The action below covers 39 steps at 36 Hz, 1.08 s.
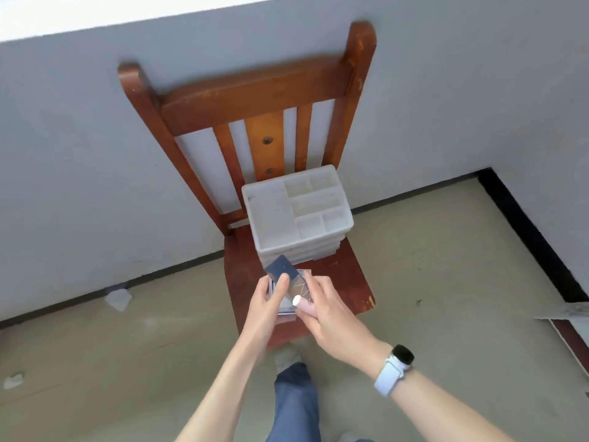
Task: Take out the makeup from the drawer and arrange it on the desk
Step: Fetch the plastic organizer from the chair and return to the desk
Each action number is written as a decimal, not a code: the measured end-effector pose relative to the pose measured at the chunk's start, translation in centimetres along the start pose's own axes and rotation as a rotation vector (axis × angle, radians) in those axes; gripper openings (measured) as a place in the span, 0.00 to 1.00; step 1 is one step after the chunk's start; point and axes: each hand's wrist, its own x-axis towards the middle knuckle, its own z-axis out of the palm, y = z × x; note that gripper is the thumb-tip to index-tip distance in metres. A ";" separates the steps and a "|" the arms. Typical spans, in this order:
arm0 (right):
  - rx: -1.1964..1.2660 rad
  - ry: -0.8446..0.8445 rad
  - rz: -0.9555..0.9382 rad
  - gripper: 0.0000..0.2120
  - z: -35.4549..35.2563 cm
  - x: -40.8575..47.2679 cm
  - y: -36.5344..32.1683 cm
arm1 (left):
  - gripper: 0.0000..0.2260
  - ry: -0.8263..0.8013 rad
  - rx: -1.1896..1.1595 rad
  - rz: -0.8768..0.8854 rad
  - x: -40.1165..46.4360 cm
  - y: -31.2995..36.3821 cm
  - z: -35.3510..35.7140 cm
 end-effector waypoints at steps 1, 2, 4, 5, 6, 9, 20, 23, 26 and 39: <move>0.010 0.033 -0.012 0.24 -0.9 -0.7 0.2 | 0.20 -0.036 0.026 0.010 -0.3 0.5 0.8; 0.018 0.057 -0.009 0.20 -1.8 -1.6 0.5 | 0.20 -0.075 0.059 0.021 -0.7 0.9 1.8; 0.071 0.102 0.074 0.19 -3.7 -4.1 1.0 | 0.22 -0.158 0.140 0.042 -1.6 1.8 4.2; 0.106 0.131 0.140 0.20 -4.6 -5.6 1.4 | 0.22 -0.197 0.178 0.046 -2.3 2.1 5.7; 0.131 0.170 0.209 0.21 -5.4 -7.2 1.8 | 0.22 -0.236 0.212 0.052 -3.0 2.4 7.3; 0.222 0.332 0.312 0.18 -7.7 -13.3 3.5 | 0.16 -0.327 0.307 0.109 -5.8 2.3 12.6; 0.385 1.102 0.721 0.16 -10.7 -46.3 8.5 | 0.07 -0.670 0.505 0.140 -22.5 -5.9 34.8; 0.448 1.285 0.858 0.11 -9.9 -55.8 9.2 | 0.08 -0.828 0.585 0.147 -28.4 -8.9 41.1; 0.481 1.476 0.958 0.12 -8.6 -64.6 9.1 | 0.07 -0.968 0.625 0.159 -34.9 -11.9 46.8; 0.689 2.186 1.256 0.09 0.2 -95.1 8.2 | 0.09 -1.572 0.863 0.183 -63.7 -28.8 65.7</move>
